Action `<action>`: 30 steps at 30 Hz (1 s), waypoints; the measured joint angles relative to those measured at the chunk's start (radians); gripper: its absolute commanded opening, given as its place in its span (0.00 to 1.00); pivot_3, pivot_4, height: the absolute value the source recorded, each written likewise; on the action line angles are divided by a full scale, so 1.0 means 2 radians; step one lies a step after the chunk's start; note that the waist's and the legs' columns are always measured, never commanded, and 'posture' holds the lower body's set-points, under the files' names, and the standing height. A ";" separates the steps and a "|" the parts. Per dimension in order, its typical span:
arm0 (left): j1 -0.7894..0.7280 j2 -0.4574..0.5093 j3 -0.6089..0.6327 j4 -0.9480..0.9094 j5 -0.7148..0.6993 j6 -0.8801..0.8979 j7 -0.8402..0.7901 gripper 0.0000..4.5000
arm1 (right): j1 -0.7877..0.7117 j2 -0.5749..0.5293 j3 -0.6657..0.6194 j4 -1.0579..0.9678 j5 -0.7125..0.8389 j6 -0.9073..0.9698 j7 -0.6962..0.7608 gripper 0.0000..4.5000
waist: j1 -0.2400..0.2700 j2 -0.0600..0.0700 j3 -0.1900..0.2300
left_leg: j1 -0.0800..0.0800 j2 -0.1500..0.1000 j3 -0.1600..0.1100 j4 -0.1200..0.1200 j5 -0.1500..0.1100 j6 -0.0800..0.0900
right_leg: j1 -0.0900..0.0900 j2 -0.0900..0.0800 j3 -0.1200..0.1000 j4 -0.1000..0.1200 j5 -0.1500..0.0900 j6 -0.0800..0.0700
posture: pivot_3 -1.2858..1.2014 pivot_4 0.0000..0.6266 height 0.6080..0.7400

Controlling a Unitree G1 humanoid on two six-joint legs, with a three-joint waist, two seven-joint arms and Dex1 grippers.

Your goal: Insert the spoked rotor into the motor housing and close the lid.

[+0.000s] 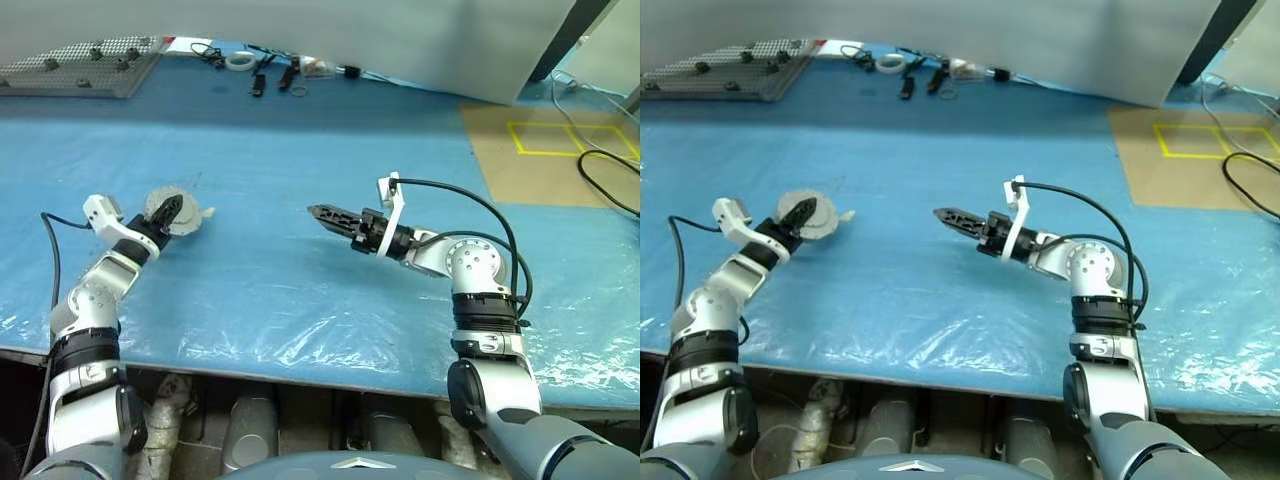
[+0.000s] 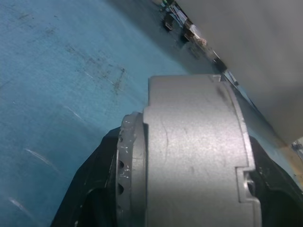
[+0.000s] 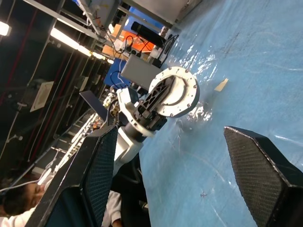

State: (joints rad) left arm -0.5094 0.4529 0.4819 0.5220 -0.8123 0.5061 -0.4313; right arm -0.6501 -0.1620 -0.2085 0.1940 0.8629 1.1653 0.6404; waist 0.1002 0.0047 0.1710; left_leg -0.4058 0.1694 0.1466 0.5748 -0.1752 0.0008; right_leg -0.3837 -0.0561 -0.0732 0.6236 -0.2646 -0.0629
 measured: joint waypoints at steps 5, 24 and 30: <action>-0.045 0.006 -0.001 0.104 0.043 -0.039 -0.020 0.55 | 0.001 -0.002 0.004 0.000 -0.001 -0.001 0.000 0.84 | -0.002 -0.001 0.000 | 0.000 0.000 0.000 0.000 0.000 0.000 | 0.000 0.000 0.000 0.000 0.000 0.000 | 0.52 0.24 1.00; -0.029 0.099 0.035 0.201 0.101 -0.088 -0.056 0.98 | 0.013 -0.004 0.016 -0.007 -0.002 -0.002 0.002 0.84 | -0.003 -0.001 0.000 | 0.000 0.000 0.000 -0.001 0.000 0.000 | -0.001 -0.001 -0.001 0.000 0.001 -0.002 | 0.52 0.24 1.00; 0.003 0.146 0.051 0.221 0.110 -0.096 -0.080 0.98 | 0.013 -0.004 0.019 -0.007 -0.003 -0.008 0.007 0.84 | 0.001 -0.001 0.000 | 0.001 0.000 0.001 -0.001 0.000 0.000 | 0.000 -0.001 -0.001 0.000 0.001 -0.002 | 0.52 0.24 1.00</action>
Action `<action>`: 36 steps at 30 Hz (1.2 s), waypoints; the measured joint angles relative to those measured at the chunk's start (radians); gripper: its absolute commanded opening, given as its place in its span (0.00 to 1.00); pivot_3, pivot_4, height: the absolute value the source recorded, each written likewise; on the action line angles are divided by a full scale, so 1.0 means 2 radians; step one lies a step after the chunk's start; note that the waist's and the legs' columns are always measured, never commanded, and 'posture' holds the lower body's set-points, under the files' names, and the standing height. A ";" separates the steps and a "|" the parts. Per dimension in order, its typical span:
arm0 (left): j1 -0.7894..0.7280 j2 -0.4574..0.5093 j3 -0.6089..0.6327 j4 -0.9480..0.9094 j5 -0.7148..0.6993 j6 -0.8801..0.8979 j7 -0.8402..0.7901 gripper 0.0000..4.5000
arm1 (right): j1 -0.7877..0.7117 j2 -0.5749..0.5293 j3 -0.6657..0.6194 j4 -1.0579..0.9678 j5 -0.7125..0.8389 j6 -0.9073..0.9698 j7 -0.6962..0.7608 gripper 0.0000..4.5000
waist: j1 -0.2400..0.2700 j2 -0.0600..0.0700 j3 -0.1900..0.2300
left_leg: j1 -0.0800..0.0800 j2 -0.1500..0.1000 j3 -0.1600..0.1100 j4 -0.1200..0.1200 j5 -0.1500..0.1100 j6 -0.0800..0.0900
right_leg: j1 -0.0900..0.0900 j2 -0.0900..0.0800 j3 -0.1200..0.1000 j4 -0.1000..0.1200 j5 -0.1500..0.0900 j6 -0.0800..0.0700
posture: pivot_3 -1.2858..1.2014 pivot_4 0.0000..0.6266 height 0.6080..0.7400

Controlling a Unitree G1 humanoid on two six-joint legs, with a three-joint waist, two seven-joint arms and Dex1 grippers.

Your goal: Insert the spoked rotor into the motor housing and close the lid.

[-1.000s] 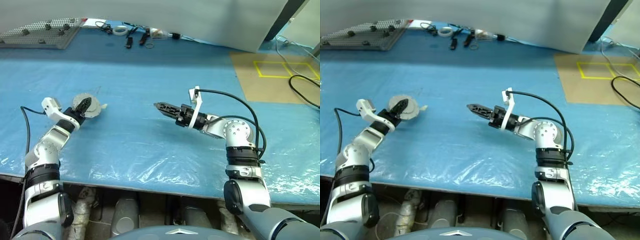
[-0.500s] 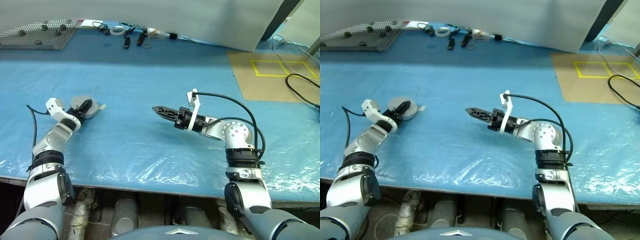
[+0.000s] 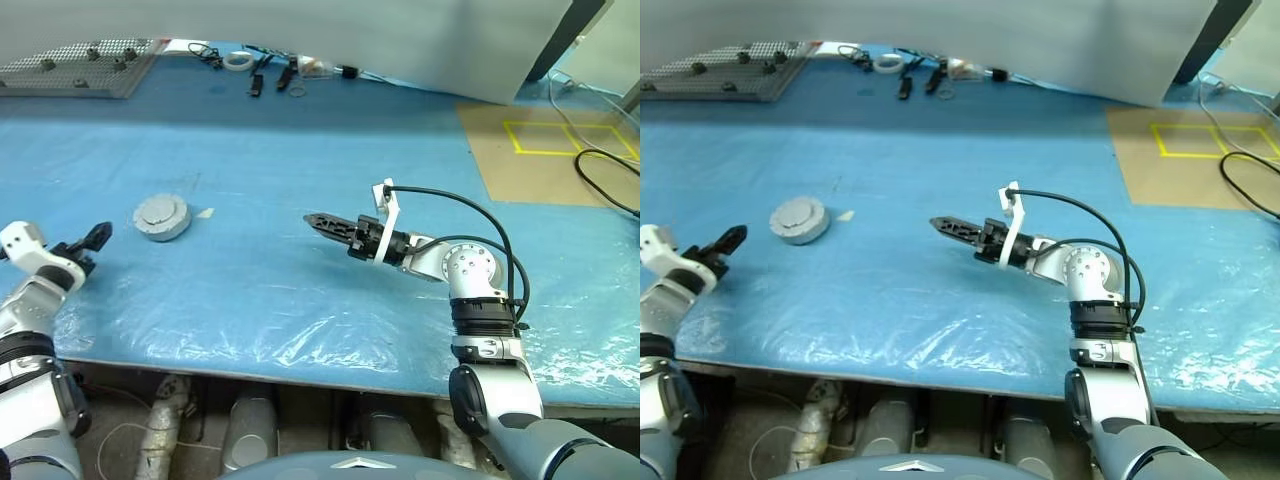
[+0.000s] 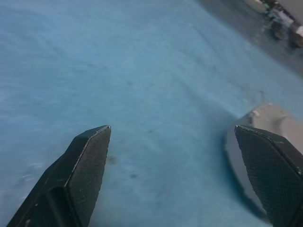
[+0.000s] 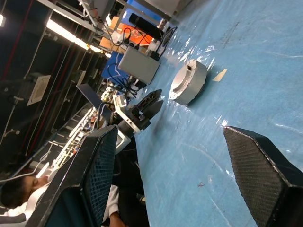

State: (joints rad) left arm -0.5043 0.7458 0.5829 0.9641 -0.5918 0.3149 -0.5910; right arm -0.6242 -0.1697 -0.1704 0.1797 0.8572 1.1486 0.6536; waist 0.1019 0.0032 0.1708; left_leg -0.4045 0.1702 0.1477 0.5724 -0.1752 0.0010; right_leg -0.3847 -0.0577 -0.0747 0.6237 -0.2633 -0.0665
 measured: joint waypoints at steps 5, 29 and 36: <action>0.002 0.021 0.004 -0.059 -0.010 0.020 -0.056 0.98 | 0.000 -0.025 0.003 -0.005 -0.003 -0.013 0.015 0.84 | 0.002 0.000 0.000 | 0.000 0.000 0.000 0.000 0.000 0.000 | 0.000 0.000 0.000 0.000 0.000 0.000 | 0.52 0.24 1.00; 0.036 -0.123 -0.310 -0.433 0.092 0.029 -0.152 0.98 | 0.099 -0.141 0.119 -0.124 -0.194 -0.282 0.105 0.84 | -0.005 0.000 0.000 | 0.000 0.000 0.001 0.000 0.002 0.003 | 0.000 0.000 0.000 0.000 0.000 -0.001 | 0.52 0.24 1.00; 0.027 -0.125 -0.313 -0.403 0.107 0.012 -0.171 0.98 | 0.109 -0.141 0.119 -0.128 -0.201 -0.287 0.099 0.84 | -0.004 0.000 0.000 | 0.000 0.000 0.001 0.000 0.002 0.004 | 0.000 0.000 0.000 0.000 0.000 -0.002 | 0.52 0.24 1.00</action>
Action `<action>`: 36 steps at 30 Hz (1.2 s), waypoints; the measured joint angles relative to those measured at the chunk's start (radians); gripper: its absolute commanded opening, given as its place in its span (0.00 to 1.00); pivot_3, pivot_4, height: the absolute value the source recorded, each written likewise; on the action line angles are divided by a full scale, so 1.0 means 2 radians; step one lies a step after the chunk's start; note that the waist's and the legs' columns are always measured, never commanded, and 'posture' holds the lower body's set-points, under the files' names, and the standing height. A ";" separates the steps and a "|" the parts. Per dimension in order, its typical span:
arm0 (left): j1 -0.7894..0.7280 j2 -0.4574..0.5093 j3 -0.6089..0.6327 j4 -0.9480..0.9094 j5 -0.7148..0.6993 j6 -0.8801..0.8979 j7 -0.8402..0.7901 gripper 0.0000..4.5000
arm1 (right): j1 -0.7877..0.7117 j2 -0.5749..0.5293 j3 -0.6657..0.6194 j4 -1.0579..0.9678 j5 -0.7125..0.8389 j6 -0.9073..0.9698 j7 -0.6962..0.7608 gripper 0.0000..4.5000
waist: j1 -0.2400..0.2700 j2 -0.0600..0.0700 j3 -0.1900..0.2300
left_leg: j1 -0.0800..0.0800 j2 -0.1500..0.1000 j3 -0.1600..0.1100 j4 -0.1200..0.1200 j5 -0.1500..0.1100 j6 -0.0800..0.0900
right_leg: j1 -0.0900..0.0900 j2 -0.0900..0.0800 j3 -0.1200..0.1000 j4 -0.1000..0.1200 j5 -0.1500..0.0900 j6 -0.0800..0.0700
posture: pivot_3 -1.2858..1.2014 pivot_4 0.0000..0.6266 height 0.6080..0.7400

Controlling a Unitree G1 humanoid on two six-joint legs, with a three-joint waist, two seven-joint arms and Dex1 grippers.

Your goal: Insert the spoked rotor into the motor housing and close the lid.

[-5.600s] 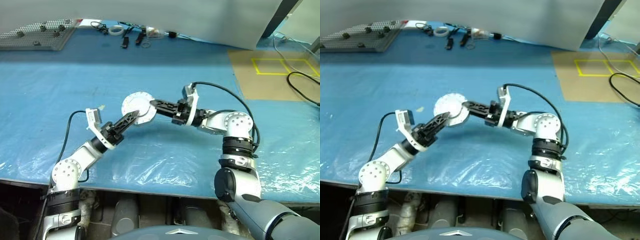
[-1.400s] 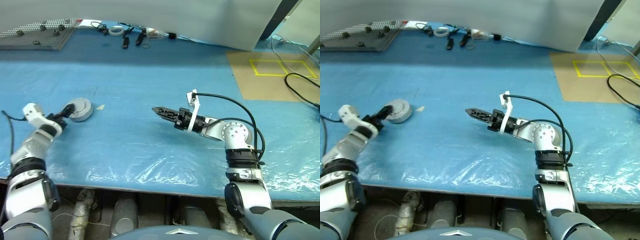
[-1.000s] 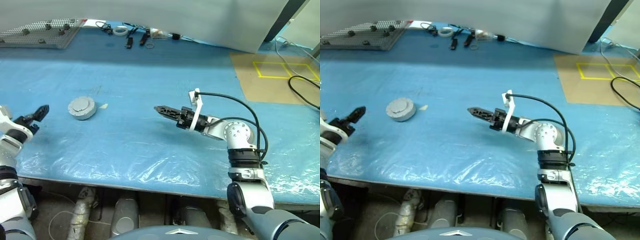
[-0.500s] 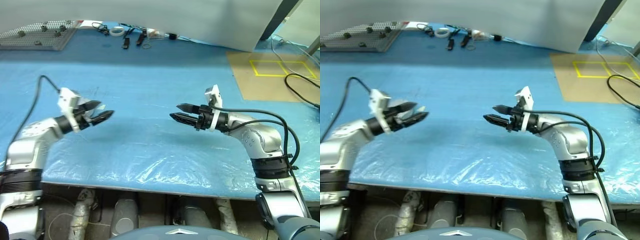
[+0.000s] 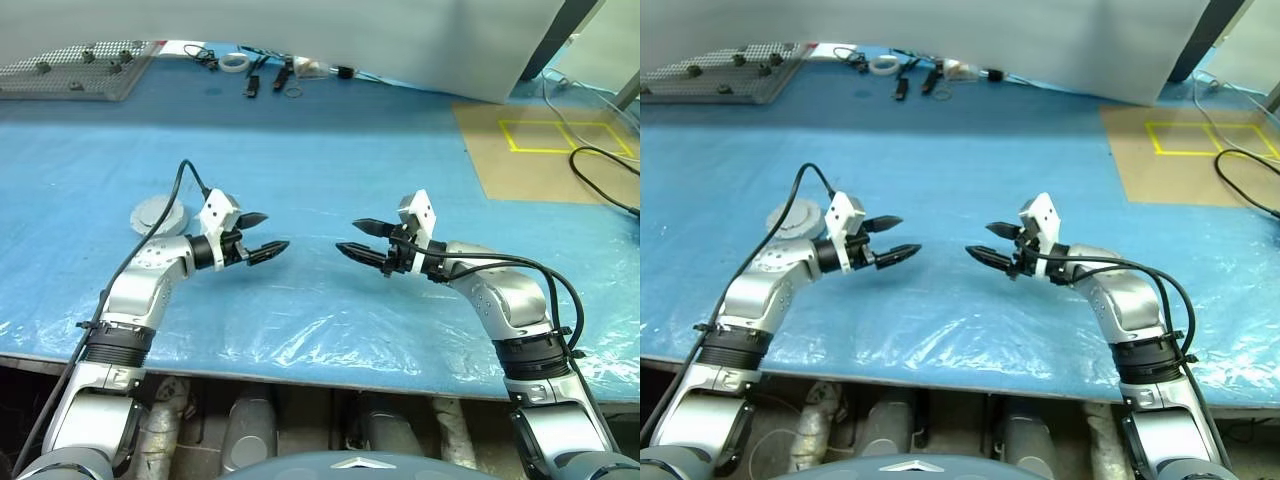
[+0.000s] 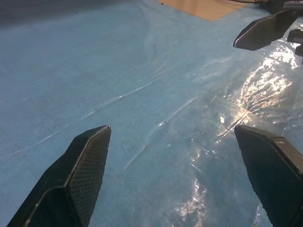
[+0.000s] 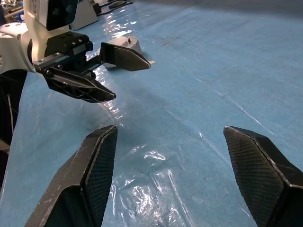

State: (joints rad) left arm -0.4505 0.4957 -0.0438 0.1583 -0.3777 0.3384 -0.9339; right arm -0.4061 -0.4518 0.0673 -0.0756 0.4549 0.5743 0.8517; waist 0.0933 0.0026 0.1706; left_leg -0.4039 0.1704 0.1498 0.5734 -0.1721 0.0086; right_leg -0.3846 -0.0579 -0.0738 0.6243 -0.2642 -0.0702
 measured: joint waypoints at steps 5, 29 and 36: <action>-0.004 -0.004 0.000 0.005 0.002 -0.002 0.000 0.98 | 0.006 0.003 0.000 0.000 -0.001 0.000 -0.003 0.84 | 0.001 0.000 0.000 | 0.000 0.000 0.000 0.000 0.000 0.000 | 0.000 0.000 0.000 0.000 0.000 -0.001 | 0.52 0.24 1.00; 0.001 -0.007 0.002 -0.005 0.002 0.010 0.006 0.98 | 0.006 0.014 0.001 0.004 -0.011 -0.005 -0.004 0.84 | 0.000 0.000 0.000 | 0.000 0.000 0.000 0.001 0.000 0.001 | 0.000 0.000 0.000 0.000 0.000 -0.001 | 0.52 0.24 1.00; 0.001 -0.011 0.002 -0.005 0.002 0.010 0.007 0.98 | 0.006 0.014 0.001 0.006 -0.012 -0.005 -0.004 0.84 | 0.000 0.000 0.000 | 0.000 0.000 0.000 0.001 0.000 0.001 | 0.000 0.000 0.000 0.000 0.000 -0.001 | 0.52 0.24 1.00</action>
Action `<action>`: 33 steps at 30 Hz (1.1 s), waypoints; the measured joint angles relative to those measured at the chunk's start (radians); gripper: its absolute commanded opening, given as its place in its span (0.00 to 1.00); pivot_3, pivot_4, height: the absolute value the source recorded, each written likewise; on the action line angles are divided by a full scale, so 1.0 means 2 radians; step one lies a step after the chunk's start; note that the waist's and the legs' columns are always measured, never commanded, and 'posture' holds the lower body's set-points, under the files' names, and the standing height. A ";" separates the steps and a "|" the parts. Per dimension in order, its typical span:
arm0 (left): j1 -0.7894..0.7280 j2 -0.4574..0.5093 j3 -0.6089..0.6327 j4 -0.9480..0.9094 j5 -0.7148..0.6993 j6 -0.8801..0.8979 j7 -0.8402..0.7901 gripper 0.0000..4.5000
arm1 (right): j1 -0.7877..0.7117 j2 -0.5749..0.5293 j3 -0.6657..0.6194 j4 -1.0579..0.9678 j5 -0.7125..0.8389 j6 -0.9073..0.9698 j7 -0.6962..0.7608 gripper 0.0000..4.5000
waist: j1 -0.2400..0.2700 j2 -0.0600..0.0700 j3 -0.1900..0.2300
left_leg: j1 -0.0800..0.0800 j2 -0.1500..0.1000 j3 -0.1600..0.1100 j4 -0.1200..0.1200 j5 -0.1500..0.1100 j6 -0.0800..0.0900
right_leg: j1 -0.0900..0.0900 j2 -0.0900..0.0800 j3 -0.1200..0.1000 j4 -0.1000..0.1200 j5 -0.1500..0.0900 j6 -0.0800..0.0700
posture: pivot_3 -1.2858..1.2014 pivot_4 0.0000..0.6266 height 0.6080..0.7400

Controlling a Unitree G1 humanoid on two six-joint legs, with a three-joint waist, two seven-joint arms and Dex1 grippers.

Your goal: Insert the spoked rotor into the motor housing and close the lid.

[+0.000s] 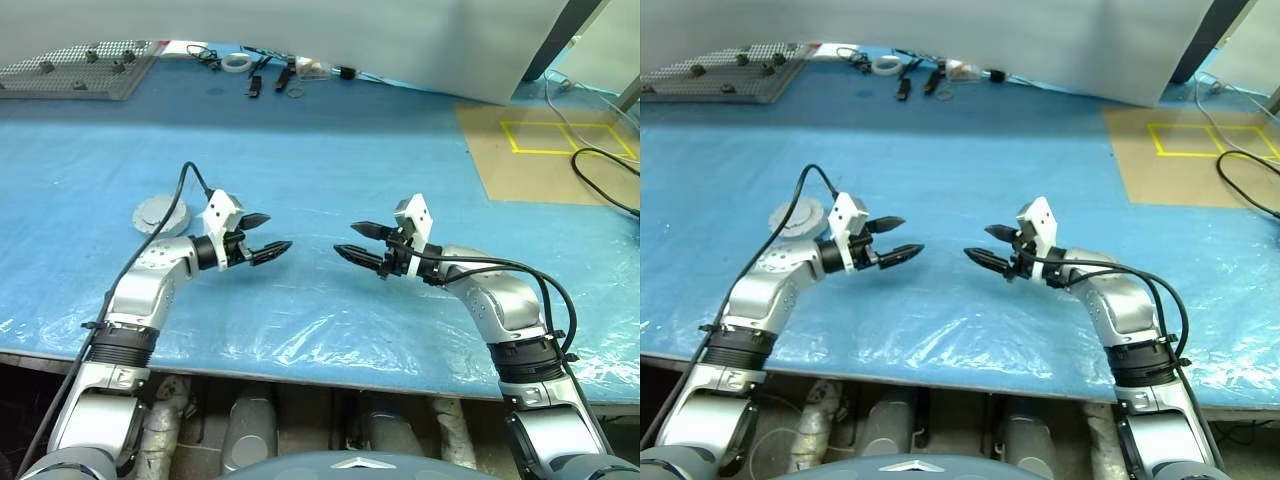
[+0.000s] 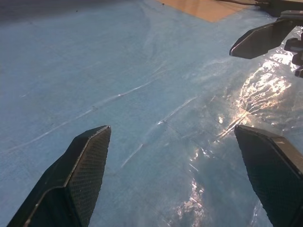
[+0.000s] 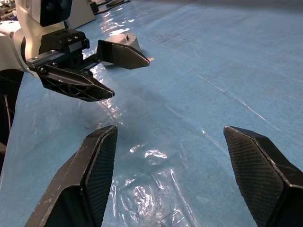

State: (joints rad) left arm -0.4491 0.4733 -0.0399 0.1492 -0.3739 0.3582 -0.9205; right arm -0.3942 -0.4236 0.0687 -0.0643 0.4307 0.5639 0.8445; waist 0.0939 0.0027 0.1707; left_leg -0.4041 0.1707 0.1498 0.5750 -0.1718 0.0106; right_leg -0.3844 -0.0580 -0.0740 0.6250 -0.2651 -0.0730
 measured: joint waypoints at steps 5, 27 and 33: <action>-0.002 0.000 0.000 0.000 0.000 0.000 0.000 0.98 | 0.000 0.000 0.000 0.000 0.000 0.000 0.000 0.84 | 0.000 0.000 0.000 | 0.000 0.000 0.000 0.000 0.000 0.000 | 0.000 0.000 0.000 0.000 0.000 0.000 | 0.52 0.24 1.00; -0.010 0.000 0.006 0.014 0.001 -0.002 -0.002 0.98 | -0.008 0.004 0.000 0.007 -0.002 0.000 0.002 0.84 | 0.000 0.000 0.000 | 0.000 0.000 0.000 0.000 0.000 0.000 | 0.000 0.000 0.000 0.000 0.000 0.000 | 0.52 0.24 1.00; -0.010 0.001 0.006 0.014 0.001 -0.002 -0.002 0.98 | -0.008 0.004 0.000 0.007 -0.002 0.002 0.001 0.84 | 0.000 0.000 0.000 | 0.000 0.000 0.000 0.000 0.000 0.000 | 0.000 0.000 0.000 0.000 0.000 0.000 | 0.52 0.24 1.00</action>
State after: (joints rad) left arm -0.4695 0.4743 -0.0276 0.1765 -0.3723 0.3542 -0.9248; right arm -0.4104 -0.4151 0.0693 -0.0510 0.4276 0.5675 0.8474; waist 0.0939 0.0028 0.1707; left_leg -0.4042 0.1707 0.1499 0.5751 -0.1716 0.0110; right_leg -0.3844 -0.0580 -0.0740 0.6249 -0.2651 -0.0730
